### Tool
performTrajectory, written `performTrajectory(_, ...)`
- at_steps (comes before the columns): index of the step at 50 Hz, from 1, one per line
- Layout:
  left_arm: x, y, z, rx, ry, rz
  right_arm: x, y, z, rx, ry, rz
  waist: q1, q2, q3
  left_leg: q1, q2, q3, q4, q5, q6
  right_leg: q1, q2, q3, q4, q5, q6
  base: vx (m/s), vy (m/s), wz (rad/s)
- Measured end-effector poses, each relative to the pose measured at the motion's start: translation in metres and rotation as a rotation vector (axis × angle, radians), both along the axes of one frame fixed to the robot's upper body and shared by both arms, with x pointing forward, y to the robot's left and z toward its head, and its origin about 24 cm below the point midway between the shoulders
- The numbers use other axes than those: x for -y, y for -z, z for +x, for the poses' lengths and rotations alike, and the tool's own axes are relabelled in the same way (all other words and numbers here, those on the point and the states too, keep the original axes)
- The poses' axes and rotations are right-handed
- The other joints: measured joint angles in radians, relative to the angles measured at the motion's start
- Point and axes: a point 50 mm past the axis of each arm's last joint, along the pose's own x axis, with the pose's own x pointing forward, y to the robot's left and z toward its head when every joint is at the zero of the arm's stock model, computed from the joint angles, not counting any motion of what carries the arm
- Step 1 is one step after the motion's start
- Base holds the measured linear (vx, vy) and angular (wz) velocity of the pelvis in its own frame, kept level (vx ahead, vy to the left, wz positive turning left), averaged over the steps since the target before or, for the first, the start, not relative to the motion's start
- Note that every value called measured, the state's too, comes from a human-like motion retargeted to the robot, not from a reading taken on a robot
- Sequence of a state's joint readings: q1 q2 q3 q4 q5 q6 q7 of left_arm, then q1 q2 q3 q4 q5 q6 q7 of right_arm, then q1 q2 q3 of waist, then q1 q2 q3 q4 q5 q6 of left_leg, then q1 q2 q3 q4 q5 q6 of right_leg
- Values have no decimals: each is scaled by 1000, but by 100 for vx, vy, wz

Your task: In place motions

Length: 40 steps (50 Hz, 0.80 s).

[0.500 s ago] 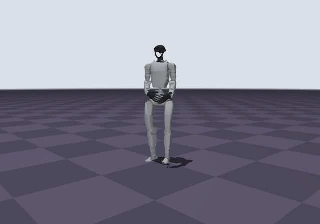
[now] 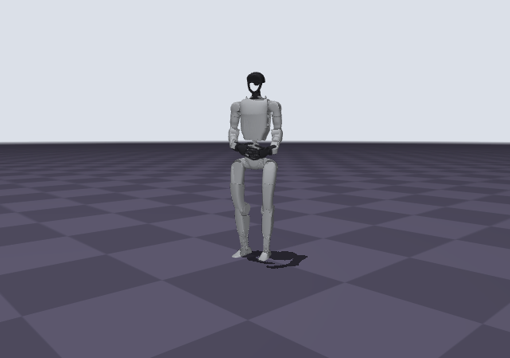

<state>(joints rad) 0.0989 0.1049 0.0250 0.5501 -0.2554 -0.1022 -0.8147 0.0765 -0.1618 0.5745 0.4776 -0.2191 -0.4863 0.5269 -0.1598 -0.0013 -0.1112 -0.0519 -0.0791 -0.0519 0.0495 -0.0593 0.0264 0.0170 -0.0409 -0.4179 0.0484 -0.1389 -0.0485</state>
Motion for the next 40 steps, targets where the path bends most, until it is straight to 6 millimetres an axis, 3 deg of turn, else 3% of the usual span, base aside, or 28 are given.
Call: performTrajectory(40, 27, -2, 6, 8, 18, -123, -5, -10, 16, 97, 157, 43, 15, -15, -8, 14, 3, 5, 3, -8, 3, 12, 3, 2, 2, -10, 2, 0, 0, 0)
